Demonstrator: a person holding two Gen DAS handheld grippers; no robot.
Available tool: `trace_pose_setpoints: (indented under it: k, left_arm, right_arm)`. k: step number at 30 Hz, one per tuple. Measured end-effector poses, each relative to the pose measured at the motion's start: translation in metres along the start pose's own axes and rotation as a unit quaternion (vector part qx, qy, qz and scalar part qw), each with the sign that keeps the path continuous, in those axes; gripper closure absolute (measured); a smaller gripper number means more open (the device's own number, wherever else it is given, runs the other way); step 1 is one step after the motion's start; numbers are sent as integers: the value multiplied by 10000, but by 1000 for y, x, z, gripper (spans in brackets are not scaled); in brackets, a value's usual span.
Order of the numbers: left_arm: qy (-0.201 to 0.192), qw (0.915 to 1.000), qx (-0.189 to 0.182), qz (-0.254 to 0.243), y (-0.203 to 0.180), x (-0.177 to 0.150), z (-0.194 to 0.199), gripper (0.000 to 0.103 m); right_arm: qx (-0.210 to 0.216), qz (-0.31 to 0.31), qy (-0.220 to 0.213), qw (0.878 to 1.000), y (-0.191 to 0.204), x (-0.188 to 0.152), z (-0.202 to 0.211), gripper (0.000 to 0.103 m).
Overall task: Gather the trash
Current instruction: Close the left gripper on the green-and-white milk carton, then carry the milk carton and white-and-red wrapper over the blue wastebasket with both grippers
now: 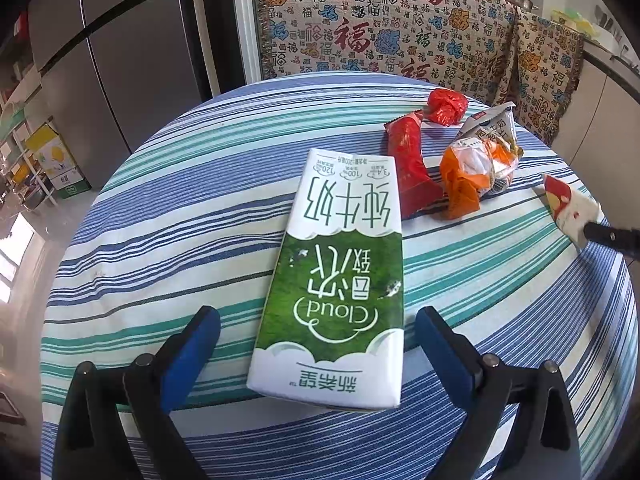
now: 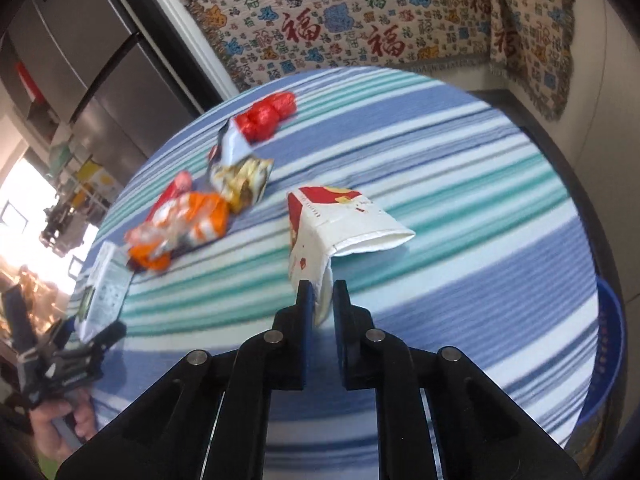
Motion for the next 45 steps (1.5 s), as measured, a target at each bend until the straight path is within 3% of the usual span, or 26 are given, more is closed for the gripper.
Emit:
trace_pose_setpoints:
  k: [1, 4, 7, 10, 13, 16, 18, 20, 21, 22, 23, 24, 33, 38, 45]
  left_arm:
    - [-1, 10000, -12, -2, 0, 0, 0, 3]
    - [33, 9999, -116, -52, 0, -2, 3, 4]
    - [-21, 9987, -508, -82, 2, -8, 14, 4]
    - [-165, 9959, -870, -170, 2, -5, 28, 4]
    - [56, 9915, -1257, -325, -3, 6, 28, 4]
    - [379, 9893, -1337, -444, -7, 19, 14, 4]
    - [532, 9910, -1106, -541, -7, 25, 5, 4]
    - [638, 9909, -1018, -614, -5, 29, 0, 5]
    - [665, 9909, -984, -634, -6, 30, -1, 5]
    - [641, 9912, -945, -674, -5, 31, 0, 16]
    - [631, 9910, -940, -712, -6, 31, 1, 47]
    - [673, 9906, -955, -716, -6, 31, 1, 56]
    - [241, 9932, -1078, -367, 0, 12, 38, 56]
    - [87, 9952, -858, -468, -21, 3, 54, 56]
    - [-19, 9945, -744, -730, -49, 0, 61, 56]
  right_arm:
    - [95, -6, 64, 9999, 4, -11, 3, 87]
    - [170, 230, 93, 9995, 9, -28, 15, 39]
    - [-278, 953, -216, 9948, 8, -20, 33, 34]
    - [-406, 1545, -154, 9870, 12, -1, 33, 29]
    - [-442, 2031, 200, 9780, 22, 12, 14, 24]
    - [-506, 2379, 628, 9679, 35, 21, -10, 21]
    - [-565, 2563, 866, 9611, 41, 23, -24, 22]
    - [-607, 2606, 1081, 9574, 42, 25, -33, 56]
    - [-586, 2503, 1098, 9601, 41, 28, -29, 79]
    - [-592, 2414, 1111, 9622, 40, 31, -24, 87]
    - [-655, 2415, 1036, 9626, 39, 33, -18, 88]
    - [-708, 2479, 952, 9615, 40, 33, -12, 88]
    - [-302, 2103, 555, 9756, 34, 3, 47, 87]
    - [-232, 2051, 567, 9768, 31, -25, 55, 86]
    - [-199, 2023, 492, 9779, 33, -36, 60, 85]
Point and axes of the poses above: each gripper's, at about its wrist camera, not at the fingertips, and z roughly against the way its jaws point, y to its left, x to its top, the point moved 3 cm from there along -z, roughly the way its jaws point, and after that the axes turned 12 degrees about -x, right-handed, at the moved point
